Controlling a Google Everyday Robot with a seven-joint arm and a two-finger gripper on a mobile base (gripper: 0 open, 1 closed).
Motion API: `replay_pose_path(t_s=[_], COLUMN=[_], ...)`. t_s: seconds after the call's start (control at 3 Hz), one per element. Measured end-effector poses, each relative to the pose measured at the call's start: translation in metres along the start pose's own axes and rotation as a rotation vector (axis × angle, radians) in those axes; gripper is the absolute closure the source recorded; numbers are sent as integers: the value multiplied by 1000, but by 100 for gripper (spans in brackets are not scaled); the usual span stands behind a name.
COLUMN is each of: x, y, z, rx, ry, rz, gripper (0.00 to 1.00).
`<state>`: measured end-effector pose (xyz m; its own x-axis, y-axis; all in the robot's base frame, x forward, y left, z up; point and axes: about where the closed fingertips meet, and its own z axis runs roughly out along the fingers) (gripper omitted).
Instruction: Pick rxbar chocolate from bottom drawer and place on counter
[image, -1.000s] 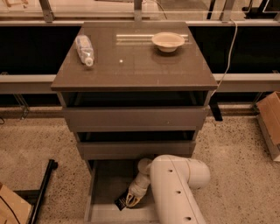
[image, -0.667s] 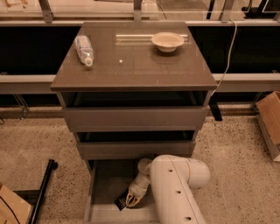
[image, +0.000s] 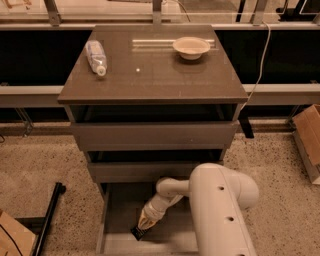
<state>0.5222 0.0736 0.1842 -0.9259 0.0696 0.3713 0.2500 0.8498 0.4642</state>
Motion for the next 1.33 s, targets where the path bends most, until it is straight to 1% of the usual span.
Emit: replay_pose_path(t_s=[0.33, 0.67, 1.0, 1.33], x=[12, 14, 10, 2], y=[24, 23, 12, 4], z=[-14, -10, -3, -2], rx=[-33, -30, -34, -53], ry=[-28, -21, -37, -84], rz=[-91, -87, -14, 73], gripper=[81, 59, 27, 4])
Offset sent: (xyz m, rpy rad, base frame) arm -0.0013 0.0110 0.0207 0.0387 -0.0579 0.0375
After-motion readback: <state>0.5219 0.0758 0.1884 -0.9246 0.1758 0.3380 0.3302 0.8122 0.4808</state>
